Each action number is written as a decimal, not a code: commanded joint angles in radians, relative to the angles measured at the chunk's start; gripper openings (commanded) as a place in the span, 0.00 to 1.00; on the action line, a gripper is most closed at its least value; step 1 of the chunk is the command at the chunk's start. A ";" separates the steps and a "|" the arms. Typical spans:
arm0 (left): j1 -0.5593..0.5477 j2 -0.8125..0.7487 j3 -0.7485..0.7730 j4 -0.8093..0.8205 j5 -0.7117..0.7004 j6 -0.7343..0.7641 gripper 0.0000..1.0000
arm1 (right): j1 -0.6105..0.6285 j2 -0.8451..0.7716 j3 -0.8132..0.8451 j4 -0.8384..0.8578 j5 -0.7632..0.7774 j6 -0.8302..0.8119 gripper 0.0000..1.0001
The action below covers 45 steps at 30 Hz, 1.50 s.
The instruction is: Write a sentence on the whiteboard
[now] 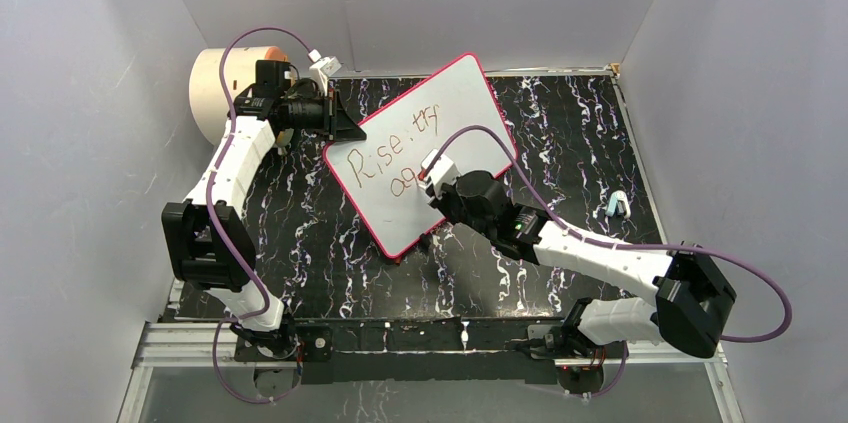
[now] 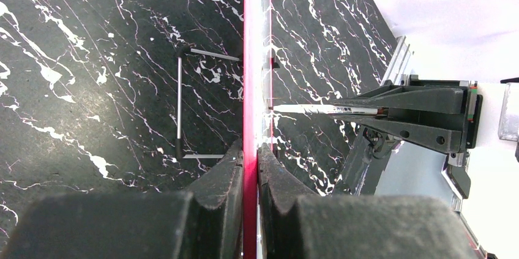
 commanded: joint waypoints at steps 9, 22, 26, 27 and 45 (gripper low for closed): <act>-0.010 0.001 -0.033 -0.084 -0.040 0.042 0.00 | -0.005 -0.033 0.040 -0.109 -0.045 0.044 0.00; -0.009 -0.004 -0.039 -0.082 -0.034 0.040 0.00 | 0.009 -0.043 0.060 -0.100 -0.110 0.059 0.00; -0.010 -0.004 -0.040 -0.080 -0.033 0.040 0.00 | 0.010 -0.036 0.059 -0.074 -0.108 0.067 0.00; -0.009 -0.005 -0.041 -0.080 -0.033 0.040 0.00 | 0.010 -0.034 0.059 -0.067 -0.108 0.069 0.00; -0.009 -0.006 -0.048 -0.073 -0.038 0.034 0.00 | 0.011 -0.032 0.041 -0.017 -0.096 0.087 0.00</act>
